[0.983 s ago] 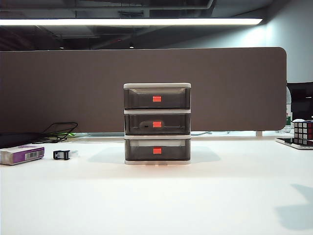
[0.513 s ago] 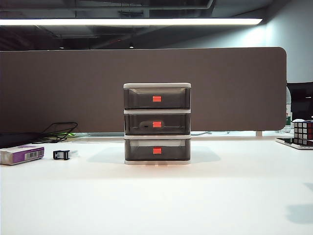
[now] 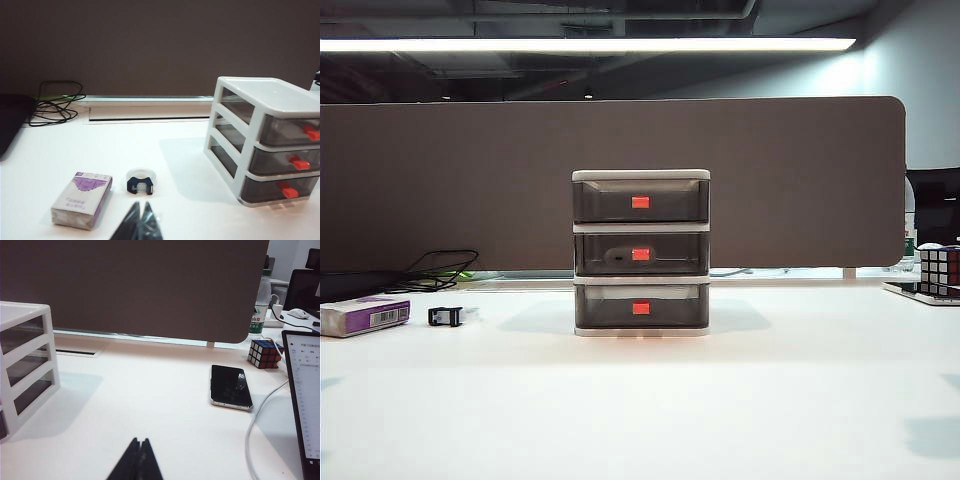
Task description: Open the second layer of the drawer on the table, pick up the earphone case on the table and put it in, and finally close the drawer.
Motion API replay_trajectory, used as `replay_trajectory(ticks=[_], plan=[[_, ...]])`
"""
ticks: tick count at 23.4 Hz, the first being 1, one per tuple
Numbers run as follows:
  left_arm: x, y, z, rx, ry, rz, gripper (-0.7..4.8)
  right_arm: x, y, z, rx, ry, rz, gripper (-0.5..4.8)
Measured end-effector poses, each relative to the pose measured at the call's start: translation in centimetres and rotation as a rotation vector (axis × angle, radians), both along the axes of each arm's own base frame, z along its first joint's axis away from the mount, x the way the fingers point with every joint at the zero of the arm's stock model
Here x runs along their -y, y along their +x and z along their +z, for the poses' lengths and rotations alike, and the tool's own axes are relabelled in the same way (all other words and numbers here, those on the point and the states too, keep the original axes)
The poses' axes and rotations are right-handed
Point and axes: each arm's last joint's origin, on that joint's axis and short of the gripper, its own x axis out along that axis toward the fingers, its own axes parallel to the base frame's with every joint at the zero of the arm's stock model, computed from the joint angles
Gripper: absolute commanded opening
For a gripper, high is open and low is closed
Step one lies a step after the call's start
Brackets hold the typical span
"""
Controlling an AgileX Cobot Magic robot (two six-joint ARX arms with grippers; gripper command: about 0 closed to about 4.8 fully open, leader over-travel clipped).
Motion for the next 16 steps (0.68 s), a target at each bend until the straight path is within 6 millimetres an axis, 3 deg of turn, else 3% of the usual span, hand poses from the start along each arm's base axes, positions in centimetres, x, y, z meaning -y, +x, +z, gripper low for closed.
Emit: replay_trajectory(ticks=[16], plan=[[0.09, 0.02, -0.16, -0.013, 0.013, 0.027, -0.05, 0.00, 0.01, -0.22, -0.023, -0.003, 0.000, -0.01]])
